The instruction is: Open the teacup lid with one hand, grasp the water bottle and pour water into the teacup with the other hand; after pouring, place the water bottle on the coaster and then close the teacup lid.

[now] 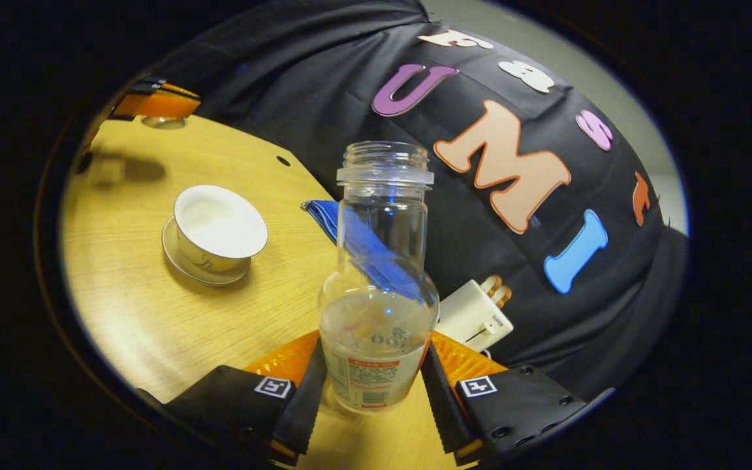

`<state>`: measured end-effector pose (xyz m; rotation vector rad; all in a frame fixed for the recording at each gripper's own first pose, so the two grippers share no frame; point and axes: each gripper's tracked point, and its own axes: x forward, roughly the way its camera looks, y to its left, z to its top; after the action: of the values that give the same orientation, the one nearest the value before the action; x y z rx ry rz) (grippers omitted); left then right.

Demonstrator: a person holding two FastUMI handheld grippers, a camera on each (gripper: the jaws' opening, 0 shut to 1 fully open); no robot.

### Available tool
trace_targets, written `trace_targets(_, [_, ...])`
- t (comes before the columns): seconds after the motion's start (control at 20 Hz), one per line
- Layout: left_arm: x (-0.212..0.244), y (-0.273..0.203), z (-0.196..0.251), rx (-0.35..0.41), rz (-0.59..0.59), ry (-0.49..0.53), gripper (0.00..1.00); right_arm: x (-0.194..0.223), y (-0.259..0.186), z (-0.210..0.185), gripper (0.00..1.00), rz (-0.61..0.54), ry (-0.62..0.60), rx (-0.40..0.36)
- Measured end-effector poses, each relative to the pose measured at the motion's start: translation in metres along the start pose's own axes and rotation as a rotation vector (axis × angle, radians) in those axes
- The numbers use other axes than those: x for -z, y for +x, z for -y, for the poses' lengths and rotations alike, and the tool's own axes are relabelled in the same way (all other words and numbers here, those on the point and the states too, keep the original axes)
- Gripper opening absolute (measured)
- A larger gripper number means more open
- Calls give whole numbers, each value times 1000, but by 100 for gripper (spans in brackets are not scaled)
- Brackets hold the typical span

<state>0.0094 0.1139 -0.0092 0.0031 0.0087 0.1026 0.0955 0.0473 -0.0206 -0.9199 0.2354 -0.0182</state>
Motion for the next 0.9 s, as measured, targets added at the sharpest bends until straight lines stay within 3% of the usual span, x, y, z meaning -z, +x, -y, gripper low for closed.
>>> trace_targets(0.4, [0,-1,-3,-15,1,-1,28,-10,10,-5,78,-18,-323,13])
trace_targets(0.9, [1,0,-3,-14,2,-2,28,2,19,-17,78,-45,-605,27])
